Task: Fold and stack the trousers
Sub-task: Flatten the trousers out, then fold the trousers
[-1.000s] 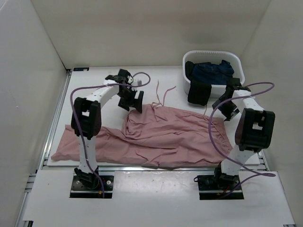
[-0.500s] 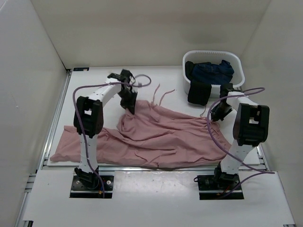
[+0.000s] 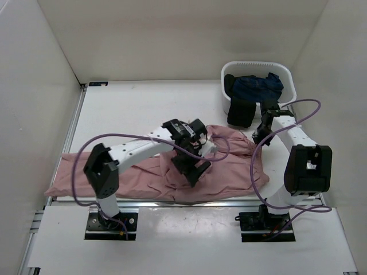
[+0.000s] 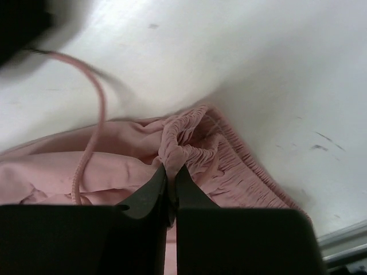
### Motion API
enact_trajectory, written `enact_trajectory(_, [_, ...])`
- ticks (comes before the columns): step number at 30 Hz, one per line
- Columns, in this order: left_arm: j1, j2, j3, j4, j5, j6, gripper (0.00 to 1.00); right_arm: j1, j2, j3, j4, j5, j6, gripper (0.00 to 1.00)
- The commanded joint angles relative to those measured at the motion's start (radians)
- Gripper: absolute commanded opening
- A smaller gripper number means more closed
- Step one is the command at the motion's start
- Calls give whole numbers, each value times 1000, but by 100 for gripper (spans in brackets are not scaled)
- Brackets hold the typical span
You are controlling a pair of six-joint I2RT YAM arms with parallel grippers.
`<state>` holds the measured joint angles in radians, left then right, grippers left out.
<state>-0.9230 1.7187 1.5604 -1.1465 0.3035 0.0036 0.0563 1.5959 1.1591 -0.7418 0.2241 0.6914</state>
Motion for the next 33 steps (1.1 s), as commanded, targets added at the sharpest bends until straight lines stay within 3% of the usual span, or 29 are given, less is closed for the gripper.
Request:
enact_trajectory(1, [27, 3, -17, -168, 175, -4, 93, -41, 6, -27, -64, 84, -18, 0])
enact_trajectory(5, [96, -37, 107, -148, 166, -4, 94, -65, -4, -71, -64, 93, -9, 0])
enact_trajectory(10, [369, -28, 301, -65, 230, -4, 97, -65, -13, -107, -53, 93, -9, 0])
enact_trajectory(16, [550, 60, 202, 42, 3, -4, 100, -65, -22, -128, -33, 93, -18, 0])
enact_trajectory(18, [575, 119, 193, 31, 15, -4, 100, -65, -22, -128, -33, 93, -18, 0])
enact_trajectory(21, [586, 222, 224, -102, 152, -4, 100, -65, -13, -118, -44, 93, -18, 0])
enact_trajectory(24, [563, 207, 159, -122, 217, -4, 100, -65, -13, -118, -44, 104, -27, 0])
enact_trajectory(30, [509, 124, -101, 52, 5, -4, 100, -65, -13, -118, -53, 115, -27, 0])
enact_trajectory(33, [500, 105, -161, 114, -44, -4, 100, -65, -13, -108, -44, 104, -27, 0])
